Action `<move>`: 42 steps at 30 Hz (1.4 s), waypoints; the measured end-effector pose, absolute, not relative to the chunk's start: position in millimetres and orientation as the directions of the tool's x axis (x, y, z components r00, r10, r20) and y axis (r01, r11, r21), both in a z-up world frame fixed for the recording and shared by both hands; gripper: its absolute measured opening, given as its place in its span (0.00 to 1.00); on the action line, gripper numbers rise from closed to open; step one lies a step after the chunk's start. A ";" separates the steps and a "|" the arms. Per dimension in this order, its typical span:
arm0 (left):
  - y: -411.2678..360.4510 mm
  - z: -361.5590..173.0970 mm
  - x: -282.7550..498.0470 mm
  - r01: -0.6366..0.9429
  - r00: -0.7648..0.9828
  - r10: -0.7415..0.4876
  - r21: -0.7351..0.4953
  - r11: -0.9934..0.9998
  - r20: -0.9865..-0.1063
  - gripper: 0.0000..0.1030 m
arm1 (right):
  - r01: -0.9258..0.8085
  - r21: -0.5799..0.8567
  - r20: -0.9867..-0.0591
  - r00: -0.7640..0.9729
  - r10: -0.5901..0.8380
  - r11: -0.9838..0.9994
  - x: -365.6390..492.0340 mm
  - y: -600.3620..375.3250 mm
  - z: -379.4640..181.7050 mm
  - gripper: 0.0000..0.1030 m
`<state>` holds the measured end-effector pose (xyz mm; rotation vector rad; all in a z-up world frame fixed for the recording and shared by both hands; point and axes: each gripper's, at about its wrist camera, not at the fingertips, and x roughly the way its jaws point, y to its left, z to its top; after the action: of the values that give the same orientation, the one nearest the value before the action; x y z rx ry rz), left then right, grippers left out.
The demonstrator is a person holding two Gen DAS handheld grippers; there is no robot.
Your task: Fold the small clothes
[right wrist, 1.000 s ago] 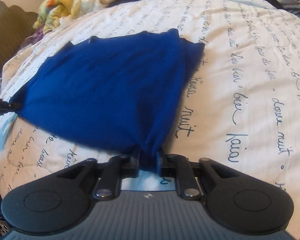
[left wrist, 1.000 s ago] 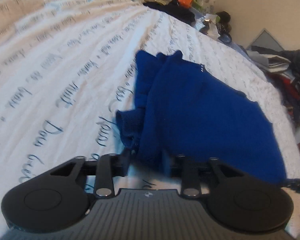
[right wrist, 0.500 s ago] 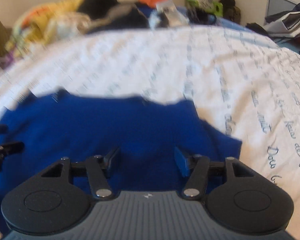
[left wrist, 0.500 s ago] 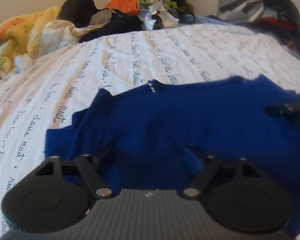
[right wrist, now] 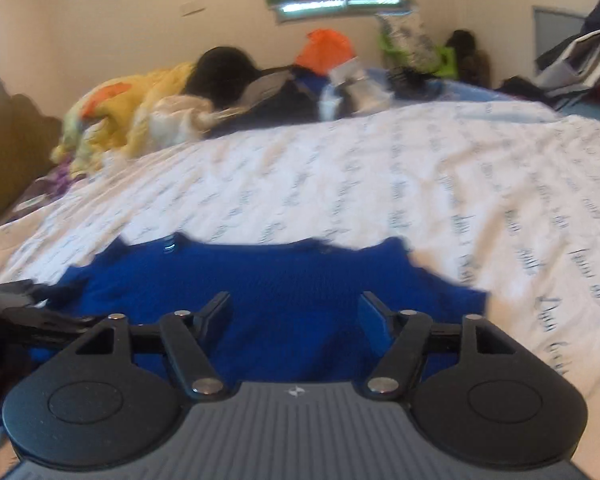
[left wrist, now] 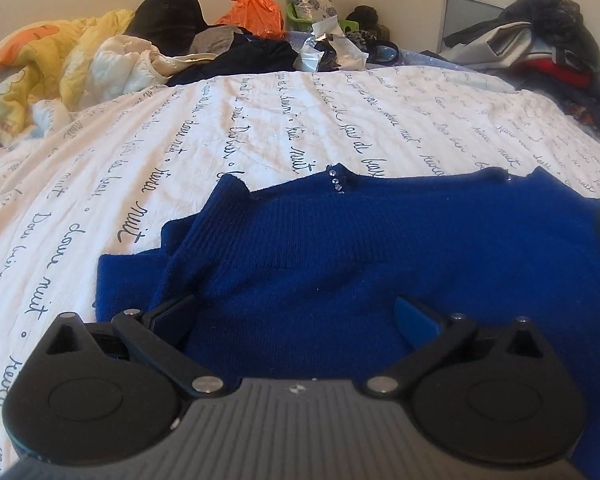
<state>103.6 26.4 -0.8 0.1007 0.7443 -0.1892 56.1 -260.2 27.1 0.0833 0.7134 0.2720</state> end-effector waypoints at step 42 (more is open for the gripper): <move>77.8 19.0 -49.1 -0.027 0.674 -0.051 -0.093 0.995 -0.737 0.93 | -0.168 -0.014 -0.701 0.704 0.110 0.986 -93.1 -287.0 9.1 0.82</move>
<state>-49.1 77.8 19.0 -0.0993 0.8315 -0.0133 -93.1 -287.0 9.1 -0.0789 0.7744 0.1545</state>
